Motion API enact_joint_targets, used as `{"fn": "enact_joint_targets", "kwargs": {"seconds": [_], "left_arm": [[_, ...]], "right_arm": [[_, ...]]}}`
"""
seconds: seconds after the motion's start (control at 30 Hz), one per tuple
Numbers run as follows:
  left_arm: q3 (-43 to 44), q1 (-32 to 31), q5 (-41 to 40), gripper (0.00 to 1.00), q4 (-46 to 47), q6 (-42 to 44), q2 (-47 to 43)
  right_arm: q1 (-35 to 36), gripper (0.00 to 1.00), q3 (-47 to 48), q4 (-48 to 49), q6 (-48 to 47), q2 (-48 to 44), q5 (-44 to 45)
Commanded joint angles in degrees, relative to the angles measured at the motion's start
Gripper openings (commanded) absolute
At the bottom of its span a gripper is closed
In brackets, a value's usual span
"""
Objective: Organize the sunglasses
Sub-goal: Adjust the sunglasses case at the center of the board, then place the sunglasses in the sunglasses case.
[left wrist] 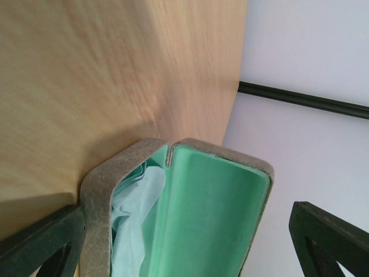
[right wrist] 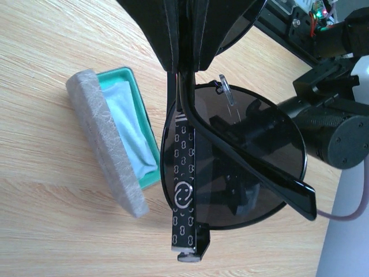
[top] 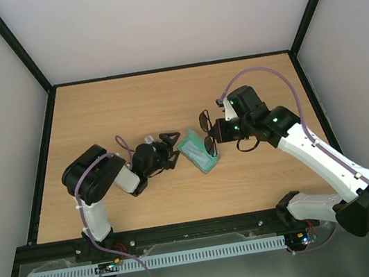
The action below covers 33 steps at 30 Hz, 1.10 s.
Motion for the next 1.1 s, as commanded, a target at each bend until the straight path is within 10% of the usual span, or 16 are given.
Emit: {"fn": "enact_joint_targets", "kwargs": {"seconds": [0.0,0.43,0.63,1.07], "left_arm": [[4.6,0.5,0.1,0.99,1.7,0.3,3.2],[12.0,1.2,2.6,0.99,0.2,0.3,8.7],[3.6,3.0,3.8,0.99,-1.6,1.2,-2.1],[4.3,7.8,10.2,0.99,-56.9,24.5,-42.1]], "right_arm": [[-0.3,0.01,-1.7,-2.0,-0.6,-2.1,1.5],[-0.3,0.01,-3.3,-3.5,-0.9,-2.9,2.1],[-0.3,0.01,-0.4,-4.9,0.1,-0.1,-0.2],[10.8,0.01,21.9,-16.4,7.8,19.8,12.4]]}}
